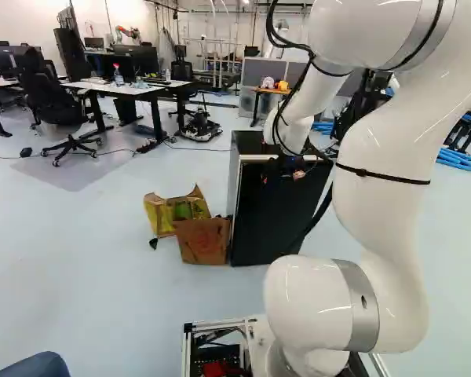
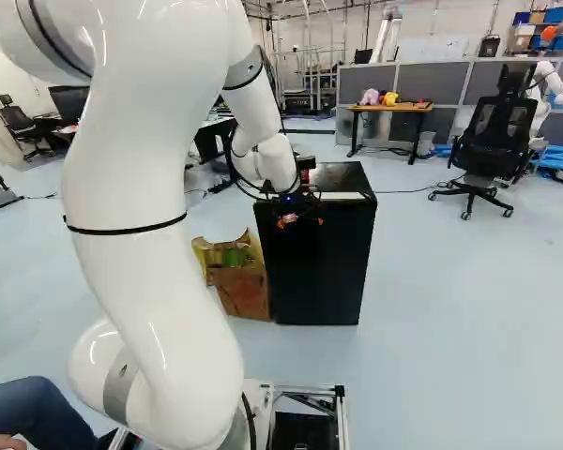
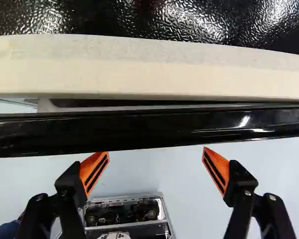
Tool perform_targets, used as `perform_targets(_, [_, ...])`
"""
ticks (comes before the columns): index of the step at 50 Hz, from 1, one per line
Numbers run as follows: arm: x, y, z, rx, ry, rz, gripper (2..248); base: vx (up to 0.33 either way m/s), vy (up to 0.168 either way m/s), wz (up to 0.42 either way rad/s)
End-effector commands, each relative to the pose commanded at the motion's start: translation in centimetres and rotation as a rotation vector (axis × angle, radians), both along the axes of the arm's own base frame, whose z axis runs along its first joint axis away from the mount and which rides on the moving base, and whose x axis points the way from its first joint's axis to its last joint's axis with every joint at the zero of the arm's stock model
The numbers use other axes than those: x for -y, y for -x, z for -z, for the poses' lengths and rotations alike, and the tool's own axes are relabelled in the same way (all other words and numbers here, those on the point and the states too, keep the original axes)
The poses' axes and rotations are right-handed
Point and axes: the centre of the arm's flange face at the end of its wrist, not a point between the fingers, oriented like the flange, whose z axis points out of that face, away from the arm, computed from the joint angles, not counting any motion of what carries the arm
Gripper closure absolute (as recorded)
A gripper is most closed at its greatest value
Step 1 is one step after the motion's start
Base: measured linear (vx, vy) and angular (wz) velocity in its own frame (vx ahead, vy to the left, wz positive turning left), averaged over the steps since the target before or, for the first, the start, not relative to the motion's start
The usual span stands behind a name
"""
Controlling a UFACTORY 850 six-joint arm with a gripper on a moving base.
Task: Grab a drink from the fridge
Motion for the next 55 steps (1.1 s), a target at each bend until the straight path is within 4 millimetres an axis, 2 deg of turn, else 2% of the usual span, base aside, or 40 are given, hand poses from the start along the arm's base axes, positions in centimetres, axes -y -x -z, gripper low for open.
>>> perform_targets(33, [-0.02,-0.69,-0.31,0.084,0.003,-0.011,3,0.000,0.000,0.000])
perform_targets(55, [-0.04,-0.35,-0.14,0.044,-0.010,0.012,3,0.000,0.000,0.000])
